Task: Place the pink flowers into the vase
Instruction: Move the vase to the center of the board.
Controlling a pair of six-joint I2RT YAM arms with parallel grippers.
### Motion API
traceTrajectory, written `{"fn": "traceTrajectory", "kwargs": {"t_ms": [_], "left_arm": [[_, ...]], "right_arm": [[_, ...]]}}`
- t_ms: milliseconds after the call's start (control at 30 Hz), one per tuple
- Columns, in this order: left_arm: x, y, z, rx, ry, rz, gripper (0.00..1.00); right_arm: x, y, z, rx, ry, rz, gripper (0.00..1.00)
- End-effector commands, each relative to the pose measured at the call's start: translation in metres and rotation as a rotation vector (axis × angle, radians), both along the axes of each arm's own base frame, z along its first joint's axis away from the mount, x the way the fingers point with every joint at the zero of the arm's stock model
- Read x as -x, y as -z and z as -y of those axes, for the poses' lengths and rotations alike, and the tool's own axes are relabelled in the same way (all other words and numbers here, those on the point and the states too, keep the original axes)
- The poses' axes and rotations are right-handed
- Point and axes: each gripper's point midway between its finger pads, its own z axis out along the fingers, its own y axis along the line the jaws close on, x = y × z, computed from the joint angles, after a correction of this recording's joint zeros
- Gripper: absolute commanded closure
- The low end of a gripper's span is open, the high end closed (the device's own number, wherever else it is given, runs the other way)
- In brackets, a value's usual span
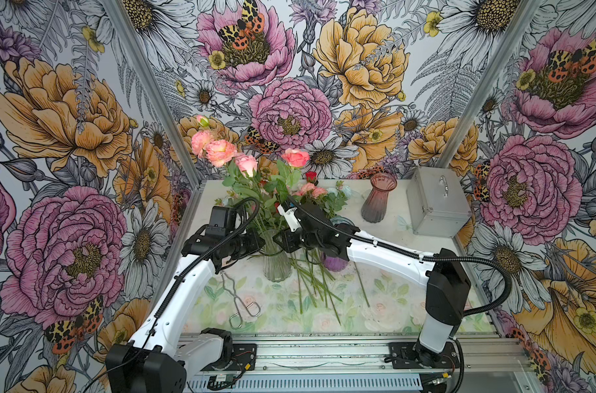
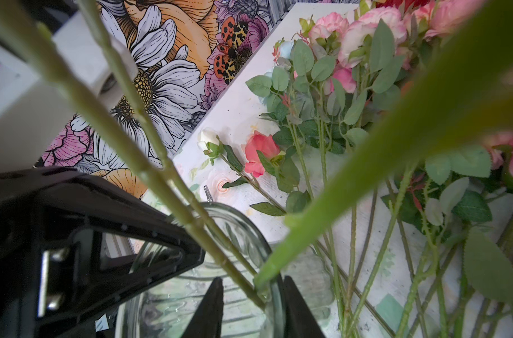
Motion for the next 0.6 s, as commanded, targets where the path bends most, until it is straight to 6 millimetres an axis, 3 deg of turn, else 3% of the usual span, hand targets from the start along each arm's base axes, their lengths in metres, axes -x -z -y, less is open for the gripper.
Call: {"fn": "traceTrajectory", "kwargs": {"t_ms": [0, 367, 567], "left_arm": [[-0.011, -0.012, -0.007, -0.052, -0.011, 0.061, 0.96], [-0.018, -0.029, -0.019, -0.057, -0.044, 0.099, 0.97], [-0.022, -0.031, -0.037, -0.065, -0.087, 0.105, 0.97]], "right_arm": [[0.005, 0.008, -0.01, 0.02, -0.017, -0.008, 0.72], [0.004, 0.002, -0.031, -0.005, -0.045, -0.005, 0.73], [0.002, 0.003, -0.047, -0.012, -0.066, 0.0, 0.73]]}}
